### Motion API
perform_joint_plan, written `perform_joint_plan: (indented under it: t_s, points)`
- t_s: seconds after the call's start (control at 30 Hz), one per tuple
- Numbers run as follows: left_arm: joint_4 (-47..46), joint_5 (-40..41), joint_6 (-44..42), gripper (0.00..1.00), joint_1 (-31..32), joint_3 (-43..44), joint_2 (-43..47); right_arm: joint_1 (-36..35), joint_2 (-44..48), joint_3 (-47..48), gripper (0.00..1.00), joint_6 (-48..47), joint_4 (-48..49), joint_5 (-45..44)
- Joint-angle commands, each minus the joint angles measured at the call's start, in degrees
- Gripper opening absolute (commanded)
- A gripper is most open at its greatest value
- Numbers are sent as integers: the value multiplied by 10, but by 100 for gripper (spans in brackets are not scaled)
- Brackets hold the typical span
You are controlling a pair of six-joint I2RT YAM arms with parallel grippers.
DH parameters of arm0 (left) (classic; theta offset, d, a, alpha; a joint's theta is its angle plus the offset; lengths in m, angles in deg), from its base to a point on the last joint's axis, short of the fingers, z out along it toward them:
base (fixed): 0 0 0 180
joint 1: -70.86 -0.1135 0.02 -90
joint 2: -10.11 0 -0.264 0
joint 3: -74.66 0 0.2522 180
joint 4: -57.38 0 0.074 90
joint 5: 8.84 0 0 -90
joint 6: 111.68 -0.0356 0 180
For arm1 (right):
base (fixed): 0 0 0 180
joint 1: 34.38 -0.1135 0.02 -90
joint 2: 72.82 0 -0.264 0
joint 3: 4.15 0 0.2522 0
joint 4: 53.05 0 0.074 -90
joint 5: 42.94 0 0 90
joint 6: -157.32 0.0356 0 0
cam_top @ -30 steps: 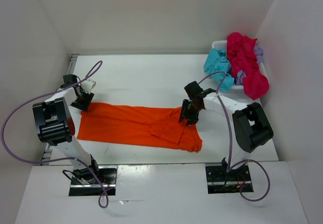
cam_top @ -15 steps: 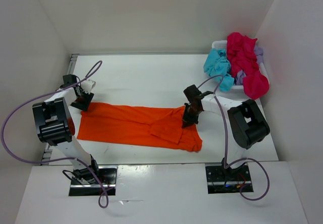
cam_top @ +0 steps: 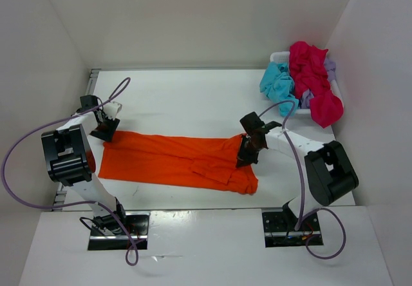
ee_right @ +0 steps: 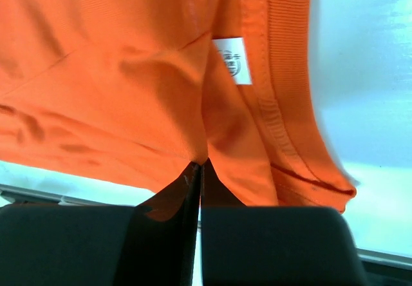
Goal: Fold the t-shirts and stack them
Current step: Fold the other side of the tshirt into a rectangle, then rotate the tshirt 90 degrees
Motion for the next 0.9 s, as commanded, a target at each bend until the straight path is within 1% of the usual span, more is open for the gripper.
perform_joint_plan:
  t_s: [0.0,0.07,0.1,0.17,0.2,0.23,0.3,0.37,0.4,0.43,0.47,0.5,0.57,0.6,0.63,0.7,0.73,0.8,0.83,0.87]
  points:
    - [-3,-7,5,61,0,-13,-21,-4,-24,-12,3,11,-14,2]
    - [-3,-7,5,61,0,-13,-21,-4,-39,-12,7,6,-14,2]
    - [-3,-7,5,61,0,-13,-21,-4,-39,-12,13,6,-14,2]
    - [3,-2,-1,61,0,-13,-6,-4,-27,-4,19,6,-25,-26]
    - [9,-2,-1,61,0,-13,-6,-4,-21,4,29,6,-41,-33]
    - [16,-2,-1,61,-5,-7,3,-4,-16,4,36,1,-50,-39]
    - [29,-15,-1,61,-5,-1,11,-4,-8,24,40,1,-77,-63]
    - [40,-21,-1,61,-5,6,27,-4,6,47,40,1,-91,-90]
    - [45,-28,-1,61,-5,14,27,-4,20,58,42,1,-91,-103]
    - [54,-28,-1,61,-5,14,38,-4,26,78,50,6,-99,-118]
    - [54,-39,-1,62,-5,21,51,-4,26,88,55,12,-99,-148]
    - [54,-39,-1,62,-10,28,59,-4,26,98,56,12,-99,-161]
    - [54,-57,5,62,-10,37,71,22,7,120,61,12,-79,-171]
    - [54,-63,5,62,-10,42,71,29,-23,127,63,6,-69,-171]
    - [59,-68,11,62,-10,53,71,29,-43,142,63,-2,-50,-171]
    - [59,-85,17,62,-10,67,52,38,-84,161,63,-9,-43,-178]
    - [59,-85,26,64,-10,78,38,38,-121,180,64,-14,-36,-188]
    - [59,-98,34,65,-10,78,26,38,-149,200,64,-14,-23,-196]
    - [51,-98,39,67,-10,78,21,43,-169,200,66,-14,-18,-203]
    - [42,-98,39,67,-5,78,12,43,-177,208,66,-14,-18,-203]
